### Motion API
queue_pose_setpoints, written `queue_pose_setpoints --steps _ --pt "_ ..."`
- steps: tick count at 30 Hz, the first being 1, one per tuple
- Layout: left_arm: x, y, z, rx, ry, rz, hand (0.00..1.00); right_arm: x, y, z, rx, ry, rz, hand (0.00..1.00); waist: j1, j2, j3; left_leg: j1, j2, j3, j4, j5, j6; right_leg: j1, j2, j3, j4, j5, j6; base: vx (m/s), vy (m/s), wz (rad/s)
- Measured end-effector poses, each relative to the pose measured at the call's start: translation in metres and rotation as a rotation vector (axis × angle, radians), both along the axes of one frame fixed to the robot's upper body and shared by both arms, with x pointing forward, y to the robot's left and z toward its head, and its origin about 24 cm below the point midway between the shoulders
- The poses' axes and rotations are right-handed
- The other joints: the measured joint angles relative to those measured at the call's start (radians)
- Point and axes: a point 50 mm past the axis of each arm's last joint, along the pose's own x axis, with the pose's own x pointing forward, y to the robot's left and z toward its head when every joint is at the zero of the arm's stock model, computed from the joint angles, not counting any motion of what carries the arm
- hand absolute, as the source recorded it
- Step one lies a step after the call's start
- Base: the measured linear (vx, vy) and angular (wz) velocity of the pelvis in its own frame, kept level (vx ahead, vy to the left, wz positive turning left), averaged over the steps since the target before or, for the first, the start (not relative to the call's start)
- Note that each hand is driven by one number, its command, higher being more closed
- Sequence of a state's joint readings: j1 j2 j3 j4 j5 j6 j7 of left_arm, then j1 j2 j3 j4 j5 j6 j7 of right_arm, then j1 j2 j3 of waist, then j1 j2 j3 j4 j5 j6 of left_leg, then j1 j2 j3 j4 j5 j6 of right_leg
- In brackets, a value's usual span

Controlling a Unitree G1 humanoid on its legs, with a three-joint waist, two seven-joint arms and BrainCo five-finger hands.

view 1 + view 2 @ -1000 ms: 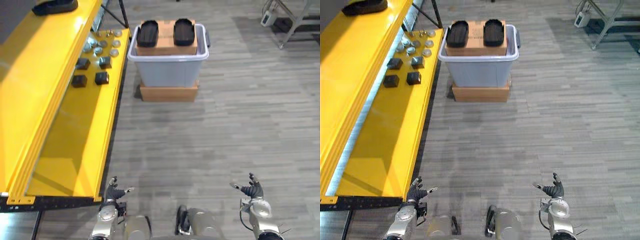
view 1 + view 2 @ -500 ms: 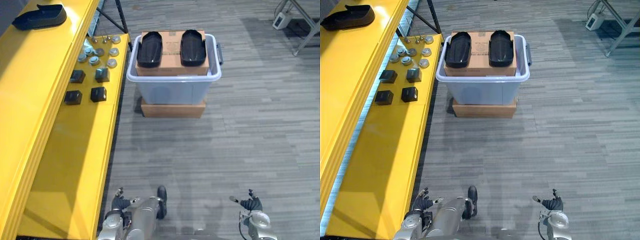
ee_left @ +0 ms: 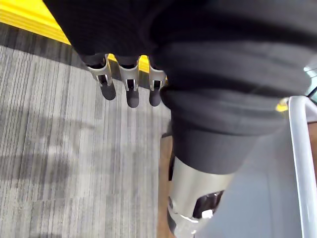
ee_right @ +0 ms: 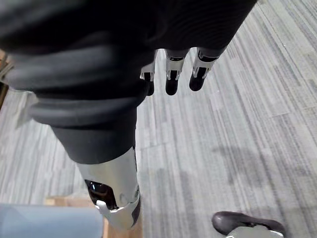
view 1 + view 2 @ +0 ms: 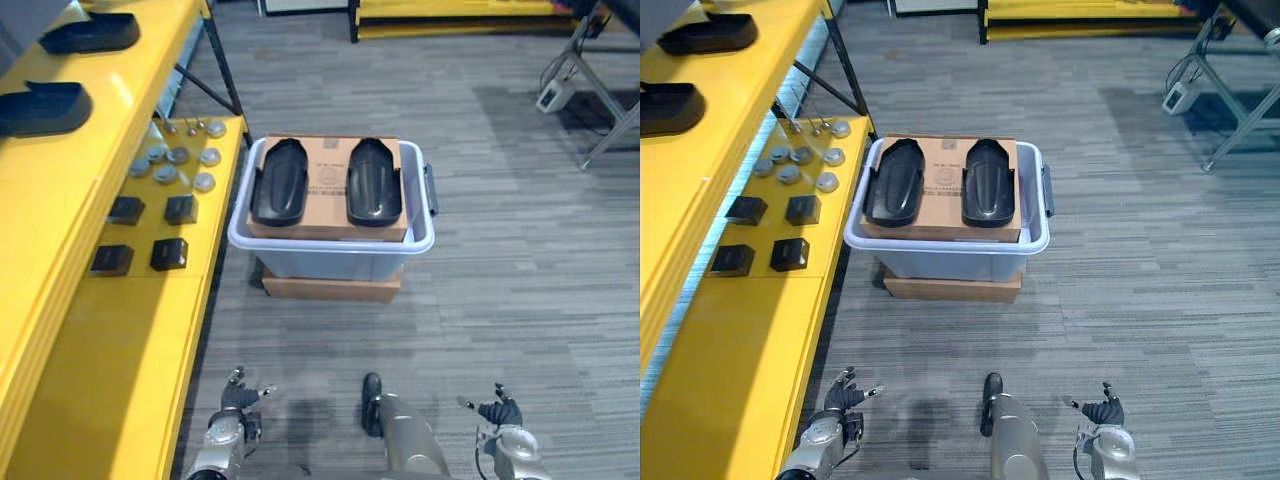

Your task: Walk over and take plastic housings, then place them on the shelf

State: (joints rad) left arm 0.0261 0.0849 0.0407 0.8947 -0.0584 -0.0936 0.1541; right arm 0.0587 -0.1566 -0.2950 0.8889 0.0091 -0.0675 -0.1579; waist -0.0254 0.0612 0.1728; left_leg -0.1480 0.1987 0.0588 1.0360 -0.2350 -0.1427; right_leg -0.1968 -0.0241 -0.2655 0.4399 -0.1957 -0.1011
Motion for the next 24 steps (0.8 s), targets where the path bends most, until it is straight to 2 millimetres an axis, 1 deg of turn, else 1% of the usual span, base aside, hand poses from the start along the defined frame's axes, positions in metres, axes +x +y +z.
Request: queue_pose_setpoints --steps 1,2,3,4,5,6,7,8,9,10,12,14,15,18,19,21,23,24 --pt "-0.001 -0.001 -0.001 -0.003 0.004 0.000 0.00 0.000 -0.001 0.000 0.005 -0.007 -0.007 0.00 0.006 -0.003 0.001 -0.030 0.016 0.030 0.031 -0.009 0.018 0.049 0.004 0.003 -0.039 0.000 0.000 0.35 -0.090 -0.04" --pt "-0.001 -0.002 -0.001 -0.007 0.004 0.001 0.00 0.000 -0.003 0.001 0.009 -0.012 -0.024 0.00 0.013 -0.007 0.003 -0.056 0.024 0.063 0.007 -0.025 0.043 0.109 0.004 0.005 -0.089 0.000 0.000 0.40 -0.064 -0.02" --pt "-0.002 -0.002 -0.001 -0.007 0.006 0.003 0.00 -0.002 -0.005 0.000 0.014 -0.008 -0.040 0.00 0.014 -0.012 0.006 -0.075 0.028 0.085 -0.069 -0.036 0.061 0.153 0.003 0.006 -0.121 0.001 0.000 0.32 -0.016 0.00" --pt "-0.003 -0.002 -0.001 -0.007 0.007 0.004 0.00 -0.003 -0.005 0.000 0.016 -0.007 -0.048 0.00 0.015 -0.010 0.005 -0.085 0.026 0.088 -0.121 -0.040 0.066 0.169 0.003 0.006 -0.135 0.001 0.000 0.27 0.031 -0.04" --pt "-0.002 -0.002 -0.001 -0.006 0.006 0.005 0.00 -0.005 -0.004 -0.002 0.023 -0.002 -0.056 0.00 0.016 -0.009 0.007 -0.100 0.018 0.090 -0.243 -0.040 0.067 0.194 -0.001 0.011 -0.150 0.001 0.001 0.24 0.075 -0.10" --pt "-0.001 -0.003 -0.001 -0.009 0.003 0.002 0.00 -0.007 -0.004 -0.003 0.033 0.002 -0.074 0.00 0.016 -0.013 0.007 -0.101 -0.016 0.079 -0.405 -0.030 0.060 0.203 -0.014 0.015 -0.158 -0.001 0.013 0.22 0.086 -0.11" --pt "0.000 -0.004 -0.001 -0.012 0.001 0.000 0.00 -0.008 -0.004 -0.004 0.036 0.004 -0.083 0.00 0.014 -0.012 0.005 -0.096 -0.038 0.073 -0.504 -0.002 0.049 0.206 -0.019 0.018 -0.161 -0.003 0.030 0.21 0.095 -0.07" --pt "-0.002 -0.009 -0.002 -0.026 0.007 0.002 0.00 -0.013 -0.009 -0.003 0.023 0.013 -0.087 0.00 0.013 0.016 -0.006 -0.087 -0.059 0.044 -0.679 0.186 0.056 0.206 -0.008 0.025 -0.164 -0.017 0.060 0.20 0.120 -0.01" --pt "-0.002 -0.013 -0.003 -0.033 0.013 -0.005 0.00 -0.017 -0.013 -0.003 0.017 0.027 -0.098 0.00 0.010 0.049 -0.018 -0.074 -0.062 0.029 -0.728 0.209 0.078 0.211 0.007 0.028 -0.158 -0.033 0.084 0.21 0.118 0.07" --pt "-0.001 -0.013 -0.003 -0.032 0.012 -0.010 0.00 -0.018 -0.012 -0.004 0.021 0.030 -0.102 0.00 0.006 0.037 -0.018 -0.062 -0.075 0.025 -0.753 0.209 0.080 0.209 -0.006 0.031 -0.154 -0.035 0.087 0.21 0.151 0.07" --pt "-0.003 -0.007 -0.003 -0.018 0.020 -0.008 0.00 -0.021 -0.006 -0.007 0.042 0.034 -0.114 0.00 0.011 -0.008 -0.020 -0.016 -0.108 0.051 -0.835 0.225 0.100 0.210 -0.043 0.055 -0.158 -0.044 0.106 0.16 0.116 -0.06" --pt "-0.007 -0.002 -0.004 -0.002 0.030 -0.007 0.00 -0.017 -0.005 -0.006 0.043 0.018 -0.136 0.00 0.014 -0.024 -0.027 0.005 -0.120 0.072 -0.867 0.227 0.104 0.211 -0.054 0.079 -0.171 -0.039 0.116 0.08 0.072 -0.21" --pt "-0.010 0.001 -0.005 0.004 0.037 -0.004 0.00 -0.016 -0.005 -0.006 0.044 0.012 -0.143 0.00 0.014 -0.029 -0.030 0.013 -0.124 0.078 -0.879 0.229 0.107 0.211 -0.058 0.085 -0.178 -0.037 0.119 0.07 0.060 -0.25" --pt "-0.017 0.009 -0.006 0.024 0.055 0.001 0.00 -0.019 -0.011 -0.004 0.052 -0.015 -0.211 0.00 0.014 -0.029 -0.033 0.051 -0.137 0.106 -0.938 0.243 0.115 0.219 -0.067 0.110 -0.210 -0.026 0.136 0.04 0.036 -0.24" --pt "-0.018 0.011 -0.006 0.029 0.058 0.002 0.00 -0.020 -0.015 -0.002 0.055 -0.028 -0.245 0.00 0.013 -0.028 -0.034 0.066 -0.142 0.114 -0.969 0.254 0.116 0.220 -0.068 0.122 -0.223 -0.019 0.144 0.02 0.032 -0.31" --pt "-0.018 0.013 -0.006 0.035 0.058 0.002 0.00 -0.017 -0.024 0.005 0.036 -0.075 -0.292 0.00 0.012 -0.026 -0.036 0.081 -0.148 0.137 -1.014 0.270 0.117 0.211 -0.065 0.143 -0.243 -0.004 0.146 0.02 0.047 -0.36" --pt "-0.019 0.015 -0.006 0.040 0.060 0.003 0.00 -0.007 -0.039 0.021 -0.005 -0.170 -0.339 0.00 0.007 -0.025 -0.038 0.086 -0.148 0.158 -1.045 0.279 0.120 0.208 -0.062 0.166 -0.270 0.015 0.153 0.03 0.058 -0.36" --pt "-0.019 0.015 -0.005 0.040 0.058 0.001 0.00 -0.003 -0.049 0.034 -0.045 -0.224 -0.337 0.00 0.006 -0.026 -0.038 0.094 -0.151 0.171 -1.057 0.280 0.121 0.205 -0.062 0.182 -0.274 0.021 0.160 0.04 0.052 -0.30"
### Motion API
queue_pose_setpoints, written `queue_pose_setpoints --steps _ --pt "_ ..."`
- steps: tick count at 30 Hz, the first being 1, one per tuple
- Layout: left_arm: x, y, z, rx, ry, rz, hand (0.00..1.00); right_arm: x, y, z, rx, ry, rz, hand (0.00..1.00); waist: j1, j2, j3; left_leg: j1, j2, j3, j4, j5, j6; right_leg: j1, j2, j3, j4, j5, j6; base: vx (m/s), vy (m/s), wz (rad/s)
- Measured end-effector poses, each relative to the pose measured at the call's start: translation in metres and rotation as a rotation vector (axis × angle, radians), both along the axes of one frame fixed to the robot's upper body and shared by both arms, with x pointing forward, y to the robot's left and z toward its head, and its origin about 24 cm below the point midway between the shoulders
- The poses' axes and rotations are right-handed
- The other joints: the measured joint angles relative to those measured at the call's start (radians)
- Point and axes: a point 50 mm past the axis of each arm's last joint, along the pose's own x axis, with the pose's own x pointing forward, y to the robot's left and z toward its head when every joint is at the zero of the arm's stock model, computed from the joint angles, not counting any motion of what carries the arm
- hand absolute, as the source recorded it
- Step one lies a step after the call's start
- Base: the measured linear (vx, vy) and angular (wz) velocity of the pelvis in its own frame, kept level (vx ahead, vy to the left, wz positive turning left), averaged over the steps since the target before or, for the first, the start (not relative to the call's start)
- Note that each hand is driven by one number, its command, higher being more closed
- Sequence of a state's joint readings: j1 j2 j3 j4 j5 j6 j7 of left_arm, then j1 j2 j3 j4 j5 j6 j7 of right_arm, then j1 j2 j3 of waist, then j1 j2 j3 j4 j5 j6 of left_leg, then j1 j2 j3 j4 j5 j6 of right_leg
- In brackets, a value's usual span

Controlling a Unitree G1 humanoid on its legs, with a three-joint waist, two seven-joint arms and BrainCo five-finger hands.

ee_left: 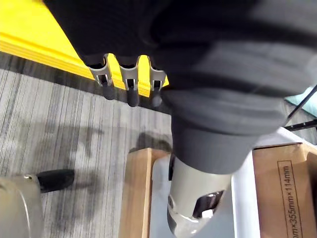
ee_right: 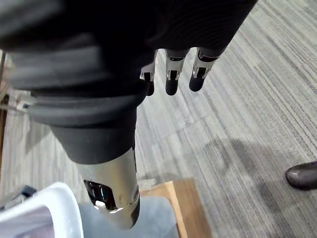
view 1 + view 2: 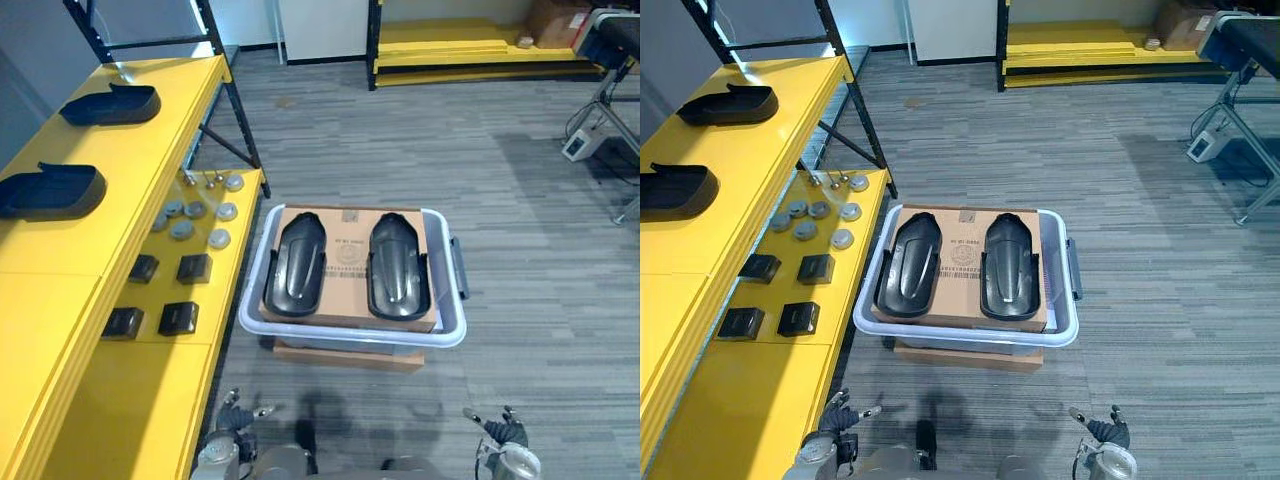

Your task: Walk over and take plastic housings, then place them on the shelf

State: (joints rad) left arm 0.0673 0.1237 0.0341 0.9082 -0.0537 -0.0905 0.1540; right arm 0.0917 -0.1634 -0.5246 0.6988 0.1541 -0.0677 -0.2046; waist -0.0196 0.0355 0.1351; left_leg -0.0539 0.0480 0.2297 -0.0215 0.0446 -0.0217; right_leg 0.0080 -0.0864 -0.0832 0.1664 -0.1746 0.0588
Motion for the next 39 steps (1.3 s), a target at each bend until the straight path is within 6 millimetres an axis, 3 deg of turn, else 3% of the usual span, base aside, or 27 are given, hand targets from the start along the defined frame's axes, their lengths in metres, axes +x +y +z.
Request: queue_pose_setpoints --steps 3,7,9,11,15,21,22,25,26,31,36,37,39 --pt "0.001 0.002 0.003 0.009 -0.019 -0.001 0.00 0.016 -0.023 0.040 -0.133 -0.148 -0.001 0.00 -0.004 -0.004 -0.003 0.015 -0.007 0.022 -0.020 0.000 0.001 0.001 -0.004 0.031 -0.022 0.018 0.007 0.04 0.072 -0.28" --pt "-0.006 0.003 0.002 0.019 -0.009 -0.013 0.00 0.040 -0.033 0.088 -0.271 -0.326 0.049 0.00 -0.012 -0.011 -0.015 0.018 -0.013 0.022 -0.036 0.004 0.007 -0.001 -0.007 0.039 -0.032 0.031 0.015 0.02 0.049 -0.05" --pt "-0.016 0.003 -0.001 0.012 0.013 -0.013 0.00 0.058 -0.029 0.118 -0.347 -0.445 0.110 0.00 -0.007 -0.014 -0.028 0.018 -0.015 0.022 -0.041 0.006 0.010 -0.005 -0.007 0.058 -0.031 0.033 0.015 0.01 0.036 -0.02" --pt "-0.021 0.002 -0.002 0.004 0.021 -0.019 0.00 0.072 -0.022 0.135 -0.401 -0.505 0.181 0.00 0.004 -0.015 -0.032 0.018 -0.016 0.021 -0.049 0.011 0.015 -0.012 -0.007 0.059 -0.031 0.033 0.015 0.00 0.000 0.00" --pt "-0.027 0.000 -0.004 -0.003 0.035 -0.025 0.00 0.106 0.003 0.156 -0.467 -0.564 0.356 0.00 0.015 -0.010 -0.035 -0.010 -0.028 -0.010 -0.074 0.040 0.024 -0.032 -0.013 0.034 -0.034 0.033 0.015 -0.04 0.003 0.17" --pt "-0.031 -0.002 -0.005 -0.002 0.043 -0.033 0.00 0.143 0.020 0.153 -0.513 -0.493 0.470 0.00 0.041 0.002 -0.031 -0.067 -0.047 -0.094 -0.078 0.069 0.037 -0.048 -0.025 -0.048 -0.044 0.034 0.017 -0.04 0.008 0.45" --pt "-0.030 -0.004 -0.005 -0.004 0.042 -0.044 0.00 0.158 0.024 0.151 -0.517 -0.450 0.491 0.00 0.061 0.010 -0.021 -0.079 -0.049 -0.109 -0.081 0.073 0.037 -0.050 -0.026 -0.061 -0.049 0.035 0.018 -0.03 0.018 0.32" --pt "-0.030 -0.004 -0.005 -0.002 0.042 -0.043 0.00 0.171 0.027 0.146 -0.504 -0.399 0.502 0.00 0.075 0.022 -0.006 -0.094 -0.051 -0.136 -0.081 0.079 0.037 -0.050 -0.028 -0.088 -0.052 0.035 0.018 0.00 -0.001 0.30" --pt "-0.029 -0.004 -0.005 0.000 0.038 -0.042 0.00 0.175 0.026 0.142 -0.493 -0.369 0.487 0.00 0.092 0.028 0.003 -0.102 -0.053 -0.146 -0.081 0.084 0.042 -0.051 -0.029 -0.099 -0.056 0.035 0.018 0.03 -0.013 0.39" --pt "-0.028 -0.004 -0.004 0.019 0.023 -0.023 0.00 0.194 0.024 0.140 -0.444 -0.288 0.415 0.00 0.094 0.039 0.056 -0.146 -0.063 -0.181 -0.075 0.107 0.044 -0.067 -0.027 -0.140 -0.055 0.035 0.018 0.05 -0.012 0.25" --pt "-0.024 -0.014 -0.004 0.009 0.003 0.002 0.00 0.210 0.016 0.150 -0.388 -0.269 0.279 0.00 0.105 0.062 0.110 -0.180 -0.064 -0.202 -0.075 0.117 0.039 -0.095 -0.025 -0.146 -0.046 0.035 0.017 0.02 -0.009 0.12" --pt "-0.021 -0.015 -0.003 0.007 -0.002 0.005 0.00 0.210 0.014 0.151 -0.380 -0.268 0.259 1.00 0.112 0.066 0.116 -0.183 -0.064 -0.202 -0.075 0.119 0.038 -0.098 -0.025 -0.145 -0.045 0.035 0.017 0.00 0.000 0.00" --pt "-0.014 -0.016 -0.001 0.017 -0.022 0.014 0.00 0.210 0.013 0.150 -0.356 -0.254 0.190 1.00 0.117 0.075 0.140 -0.184 -0.063 -0.204 -0.075 0.122 0.034 -0.099 -0.025 -0.147 -0.043 0.035 0.017 0.00 0.000 0.00"
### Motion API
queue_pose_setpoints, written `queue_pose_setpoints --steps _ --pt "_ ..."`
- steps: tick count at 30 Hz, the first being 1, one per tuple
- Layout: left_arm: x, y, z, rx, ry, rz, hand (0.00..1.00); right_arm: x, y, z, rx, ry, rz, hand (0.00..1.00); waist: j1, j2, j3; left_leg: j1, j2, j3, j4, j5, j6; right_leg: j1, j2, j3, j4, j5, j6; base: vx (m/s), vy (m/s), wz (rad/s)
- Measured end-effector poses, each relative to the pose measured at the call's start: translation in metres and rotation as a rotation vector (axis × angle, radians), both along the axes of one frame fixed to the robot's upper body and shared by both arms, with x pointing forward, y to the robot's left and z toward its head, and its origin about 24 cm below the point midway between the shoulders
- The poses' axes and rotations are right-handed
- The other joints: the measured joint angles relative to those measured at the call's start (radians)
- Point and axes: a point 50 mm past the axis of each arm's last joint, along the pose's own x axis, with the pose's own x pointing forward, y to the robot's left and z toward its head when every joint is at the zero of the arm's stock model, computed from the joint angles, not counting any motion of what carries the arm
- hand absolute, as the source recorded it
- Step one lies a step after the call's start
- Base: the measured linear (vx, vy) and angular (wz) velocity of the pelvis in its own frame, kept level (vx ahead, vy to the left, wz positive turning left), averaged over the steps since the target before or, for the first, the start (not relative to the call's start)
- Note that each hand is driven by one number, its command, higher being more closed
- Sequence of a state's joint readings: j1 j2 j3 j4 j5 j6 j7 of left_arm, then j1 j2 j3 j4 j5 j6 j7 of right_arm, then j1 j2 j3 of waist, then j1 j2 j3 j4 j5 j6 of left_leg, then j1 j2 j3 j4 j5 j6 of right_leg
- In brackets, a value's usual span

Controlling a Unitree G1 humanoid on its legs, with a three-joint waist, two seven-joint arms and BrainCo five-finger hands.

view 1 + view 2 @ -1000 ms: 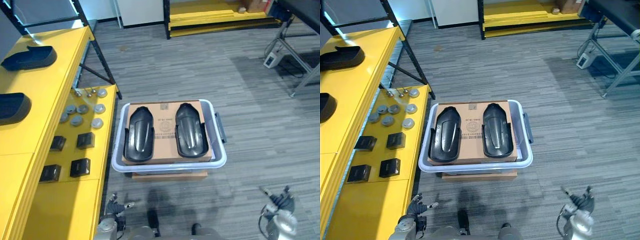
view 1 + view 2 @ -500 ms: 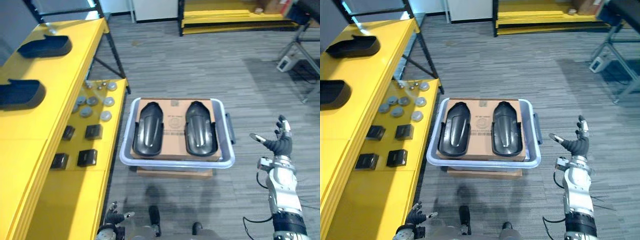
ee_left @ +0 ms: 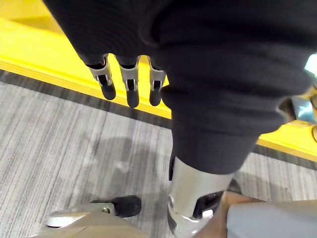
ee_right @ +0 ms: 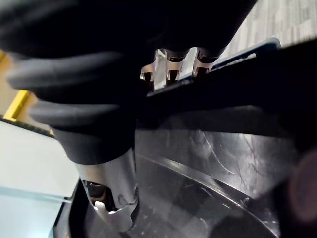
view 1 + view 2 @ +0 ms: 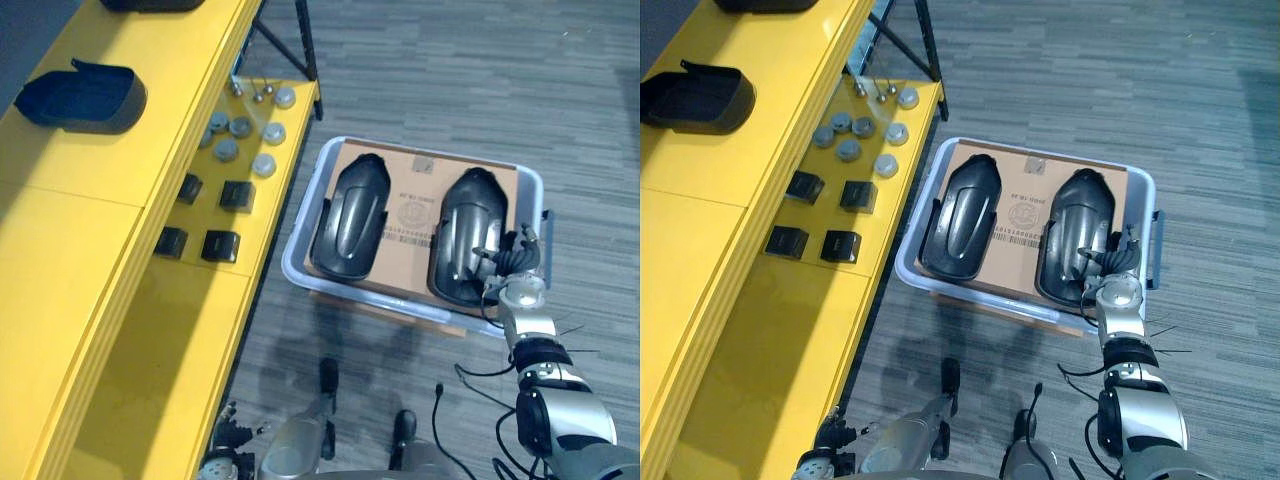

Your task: Walk over and take plastic housings, then place them on the shelf

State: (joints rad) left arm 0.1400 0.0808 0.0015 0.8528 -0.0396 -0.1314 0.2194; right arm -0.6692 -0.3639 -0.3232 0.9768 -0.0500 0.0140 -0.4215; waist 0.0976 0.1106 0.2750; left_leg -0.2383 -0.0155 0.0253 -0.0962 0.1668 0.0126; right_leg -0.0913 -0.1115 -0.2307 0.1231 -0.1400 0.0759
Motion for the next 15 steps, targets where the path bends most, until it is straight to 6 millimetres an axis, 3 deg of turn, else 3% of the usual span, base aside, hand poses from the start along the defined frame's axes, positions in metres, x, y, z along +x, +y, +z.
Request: queue_pose_setpoints --steps 9,15 --pt "0.004 0.000 0.001 -0.001 -0.012 0.009 0.00 -0.006 -0.001 -0.005 0.007 -0.012 -0.064 1.00 -0.016 -0.001 0.020 0.011 0.001 0.000 -0.001 0.000 0.000 0.005 -0.001 -0.001 0.013 -0.006 -0.003 0.00 -0.001 0.01" --pt "0.013 -0.001 0.006 -0.002 -0.044 0.003 0.00 -0.035 0.000 -0.024 -0.019 -0.023 -0.046 1.00 -0.029 -0.005 0.020 0.057 -0.001 0.001 -0.008 -0.001 -0.001 0.058 -0.005 -0.008 0.009 -0.016 -0.001 0.00 -0.005 0.04"
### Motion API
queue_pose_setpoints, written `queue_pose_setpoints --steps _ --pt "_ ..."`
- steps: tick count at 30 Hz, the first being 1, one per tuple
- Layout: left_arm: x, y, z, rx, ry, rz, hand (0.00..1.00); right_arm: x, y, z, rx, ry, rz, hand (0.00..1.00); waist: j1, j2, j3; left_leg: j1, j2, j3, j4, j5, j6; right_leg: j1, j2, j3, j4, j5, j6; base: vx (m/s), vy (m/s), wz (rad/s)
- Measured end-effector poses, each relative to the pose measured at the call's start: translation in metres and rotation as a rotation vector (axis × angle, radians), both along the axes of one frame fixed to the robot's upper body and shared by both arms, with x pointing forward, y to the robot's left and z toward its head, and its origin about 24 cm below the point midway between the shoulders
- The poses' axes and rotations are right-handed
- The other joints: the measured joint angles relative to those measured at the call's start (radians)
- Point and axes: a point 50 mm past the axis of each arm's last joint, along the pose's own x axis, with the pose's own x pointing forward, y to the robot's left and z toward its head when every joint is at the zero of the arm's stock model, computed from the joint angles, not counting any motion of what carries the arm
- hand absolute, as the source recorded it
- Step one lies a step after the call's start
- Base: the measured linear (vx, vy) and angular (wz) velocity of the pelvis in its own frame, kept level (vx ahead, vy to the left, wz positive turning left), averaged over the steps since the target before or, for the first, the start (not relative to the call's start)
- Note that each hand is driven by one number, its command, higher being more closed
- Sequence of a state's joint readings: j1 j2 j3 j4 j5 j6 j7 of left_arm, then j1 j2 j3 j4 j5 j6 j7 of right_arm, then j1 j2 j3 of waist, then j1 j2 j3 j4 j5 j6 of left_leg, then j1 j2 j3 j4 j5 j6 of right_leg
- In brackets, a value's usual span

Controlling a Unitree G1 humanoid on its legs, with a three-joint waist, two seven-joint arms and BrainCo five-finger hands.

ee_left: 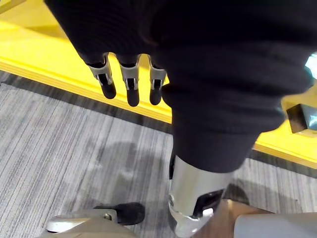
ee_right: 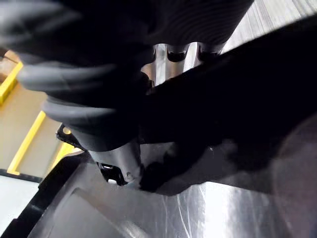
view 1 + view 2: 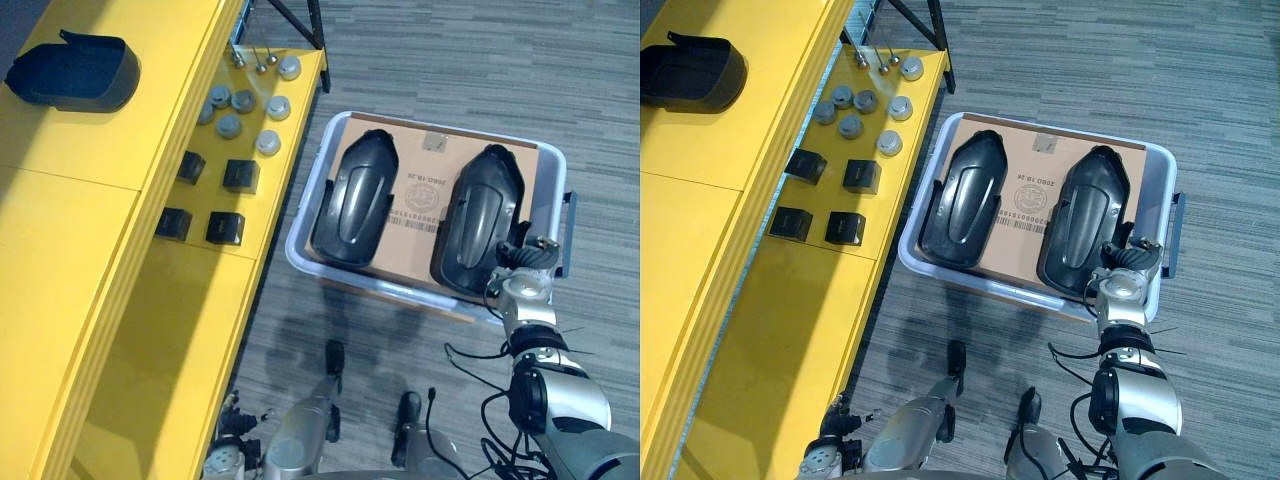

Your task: Walk over and take plastic housings, then place them on the shelf

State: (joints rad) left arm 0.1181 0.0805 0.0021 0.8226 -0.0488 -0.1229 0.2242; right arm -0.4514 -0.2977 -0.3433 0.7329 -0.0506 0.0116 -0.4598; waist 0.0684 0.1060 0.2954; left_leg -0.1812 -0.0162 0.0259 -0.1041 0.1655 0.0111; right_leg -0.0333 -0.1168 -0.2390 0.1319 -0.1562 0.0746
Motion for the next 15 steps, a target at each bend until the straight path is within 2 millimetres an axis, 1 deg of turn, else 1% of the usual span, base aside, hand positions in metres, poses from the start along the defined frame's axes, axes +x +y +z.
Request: queue_pose_setpoints --steps 1,3,4,6,7,8,9,10,12,15 --pt "0.005 0.000 0.003 0.000 -0.019 -0.002 0.00 -0.006 0.001 -0.003 -0.002 -0.002 0.005 1.00 -0.002 -0.001 0.000 0.005 0.000 0.000 0.000 0.000 0.000 0.005 0.000 0.000 -0.001 0.000 0.000 0.00 0.000 0.00" --pt "0.017 0.000 0.014 0.002 -0.091 -0.007 0.00 -0.024 0.001 -0.009 -0.038 0.007 0.000 1.00 -0.004 -0.006 -0.002 0.024 -0.001 -0.004 0.000 0.000 0.000 0.030 -0.002 -0.006 -0.006 -0.002 0.003 -0.01 -0.006 0.07" --pt "0.021 0.000 0.017 0.003 -0.113 -0.006 0.00 -0.028 0.000 -0.010 -0.043 0.003 -0.006 1.00 -0.006 -0.010 -0.004 0.028 -0.002 -0.008 0.000 0.000 0.000 0.037 -0.004 -0.008 -0.008 -0.003 0.005 -0.02 -0.002 0.08" --pt "0.035 0.001 0.033 0.009 -0.206 -0.009 0.00 -0.040 -0.003 -0.009 -0.073 -0.005 -0.029 1.00 -0.014 -0.027 -0.016 0.039 -0.004 -0.016 0.000 0.000 0.001 0.049 -0.005 -0.010 -0.010 -0.003 0.006 -0.03 0.005 0.05" --pt "0.039 0.001 0.038 0.010 -0.231 -0.010 0.00 -0.042 -0.003 -0.007 -0.078 -0.014 -0.034 1.00 -0.018 -0.033 -0.020 0.039 -0.004 -0.018 0.000 0.000 0.001 0.050 -0.005 -0.011 -0.009 -0.003 0.006 -0.03 0.006 0.04" --pt "0.043 0.001 0.046 0.012 -0.278 -0.012 0.00 -0.043 -0.001 -0.003 -0.084 -0.041 -0.037 1.00 -0.029 -0.043 -0.026 0.039 -0.004 -0.020 0.000 0.000 0.001 0.051 -0.005 -0.012 -0.009 -0.003 0.007 0.00 0.000 0.00" --pt "0.048 -0.001 0.055 0.009 -0.323 -0.020 0.00 -0.046 -0.002 0.004 -0.107 -0.067 -0.046 1.00 -0.033 -0.053 -0.039 0.040 -0.002 -0.015 0.005 0.000 0.001 0.048 -0.005 -0.006 -0.009 -0.002 0.008 -0.02 0.006 -0.05" --pt "0.051 -0.002 0.060 0.007 -0.351 -0.024 0.00 -0.050 -0.003 0.006 -0.122 -0.077 -0.052 1.00 -0.032 -0.057 -0.048 0.040 -0.002 -0.014 0.006 0.000 0.001 0.047 -0.005 -0.005 -0.009 -0.001 0.008 -0.01 0.003 -0.07" --pt "0.060 -0.006 0.081 0.004 -0.459 -0.029 0.00 -0.058 -0.004 0.015 -0.164 -0.112 -0.059 1.00 -0.032 -0.071 -0.081 0.044 -0.001 -0.009 0.006 0.000 0.001 0.048 -0.004 -0.001 -0.008 -0.001 0.007 -0.01 -0.002 -0.06" --pt "0.067 -0.011 0.103 -0.011 -0.569 -0.026 0.00 -0.061 0.005 0.028 -0.214 -0.165 -0.046 1.00 -0.041 -0.070 -0.102 0.052 0.001 -0.007 0.006 0.000 0.001 0.050 -0.004 0.003 0.000 -0.001 0.007 -0.03 -0.002 -0.06"
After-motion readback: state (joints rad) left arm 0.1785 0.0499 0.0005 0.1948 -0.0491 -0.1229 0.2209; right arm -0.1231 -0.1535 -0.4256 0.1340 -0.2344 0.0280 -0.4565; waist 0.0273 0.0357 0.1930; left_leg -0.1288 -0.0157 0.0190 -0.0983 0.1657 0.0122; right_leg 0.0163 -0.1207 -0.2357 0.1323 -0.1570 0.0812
